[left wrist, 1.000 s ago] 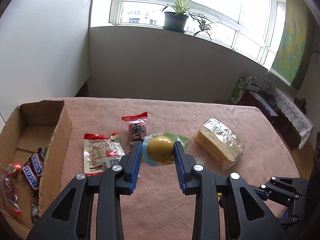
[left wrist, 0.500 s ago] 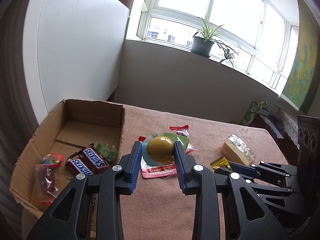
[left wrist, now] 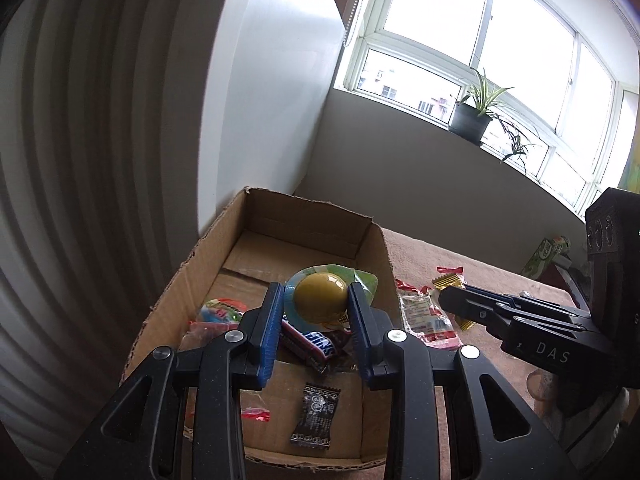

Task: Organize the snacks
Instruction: 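Carry the candy egg and yellow packet into the box and open both tools, then withdraw both tools from the box toward the wrapped bread loaf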

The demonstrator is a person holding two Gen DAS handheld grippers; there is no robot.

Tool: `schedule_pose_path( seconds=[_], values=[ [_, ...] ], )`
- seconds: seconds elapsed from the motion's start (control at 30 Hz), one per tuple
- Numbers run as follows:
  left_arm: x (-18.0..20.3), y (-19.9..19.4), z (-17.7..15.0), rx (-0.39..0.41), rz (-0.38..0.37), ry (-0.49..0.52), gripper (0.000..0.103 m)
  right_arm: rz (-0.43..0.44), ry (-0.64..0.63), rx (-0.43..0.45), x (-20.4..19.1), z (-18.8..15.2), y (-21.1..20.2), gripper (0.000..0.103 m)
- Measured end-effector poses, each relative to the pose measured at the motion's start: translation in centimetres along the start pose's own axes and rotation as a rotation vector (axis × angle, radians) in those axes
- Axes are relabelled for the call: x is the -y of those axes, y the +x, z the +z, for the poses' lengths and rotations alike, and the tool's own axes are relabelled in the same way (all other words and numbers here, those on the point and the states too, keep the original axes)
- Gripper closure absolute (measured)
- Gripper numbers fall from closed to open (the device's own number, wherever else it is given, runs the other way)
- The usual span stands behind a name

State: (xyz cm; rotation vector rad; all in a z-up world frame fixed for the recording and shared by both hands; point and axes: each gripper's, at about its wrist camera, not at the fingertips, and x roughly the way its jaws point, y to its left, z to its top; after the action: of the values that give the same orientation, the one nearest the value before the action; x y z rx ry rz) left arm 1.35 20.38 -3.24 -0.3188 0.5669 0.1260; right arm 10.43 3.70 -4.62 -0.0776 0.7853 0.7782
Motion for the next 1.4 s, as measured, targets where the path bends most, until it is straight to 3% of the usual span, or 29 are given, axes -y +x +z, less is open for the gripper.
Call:
schedule_pose_path(
  seconds=[0.5, 0.53, 0.57, 0.6, 0.67, 0.83, 0.9, 1.4],
  values=[
    [-2.0, 0.5, -0.7, -0.014, 0.032, 0.019, 0.072, 0.031, 0.008, -0.019, -2.7, 2.7, 5.0, 0.079],
    [-2.1, 0.5, -0.7, -0.016, 0.033, 0.023, 0.072, 0.033, 0.011, -0.021, -2.7, 2.8, 5.1, 0.076],
    [-2.1, 0.6, -0.8, -0.021, 0.035, 0.024, 0.070, 0.036, 0.020, -0.020, -2.6, 2.8, 5.1, 0.057],
    [-2.2, 0.7, -0.9, -0.029, 0.037, 0.024, 0.067, 0.041, 0.030, -0.010, -2.5, 2.8, 5.0, 0.031],
    [-2.3, 0.5, -0.9, -0.024, 0.042, 0.017, 0.043, 0.041, 0.044, 0.023, -2.4, 2.8, 4.4, 0.019],
    [-2.3, 0.1, -0.9, -0.005, 0.048, 0.019, 0.040, 0.032, 0.077, 0.041, -1.5, 3.1, 3.6, 0.018],
    [-2.2, 0.1, -0.9, -0.008, 0.048, 0.020, 0.040, 0.028, 0.086, 0.052, -1.0, 3.1, 3.0, 0.011],
    [2.1, 0.1, -0.6, -0.003, -0.018, 0.059, 0.040, -0.075, 0.095, 0.081, 5.1, 1.7, -3.2, 0.011]
  ],
)
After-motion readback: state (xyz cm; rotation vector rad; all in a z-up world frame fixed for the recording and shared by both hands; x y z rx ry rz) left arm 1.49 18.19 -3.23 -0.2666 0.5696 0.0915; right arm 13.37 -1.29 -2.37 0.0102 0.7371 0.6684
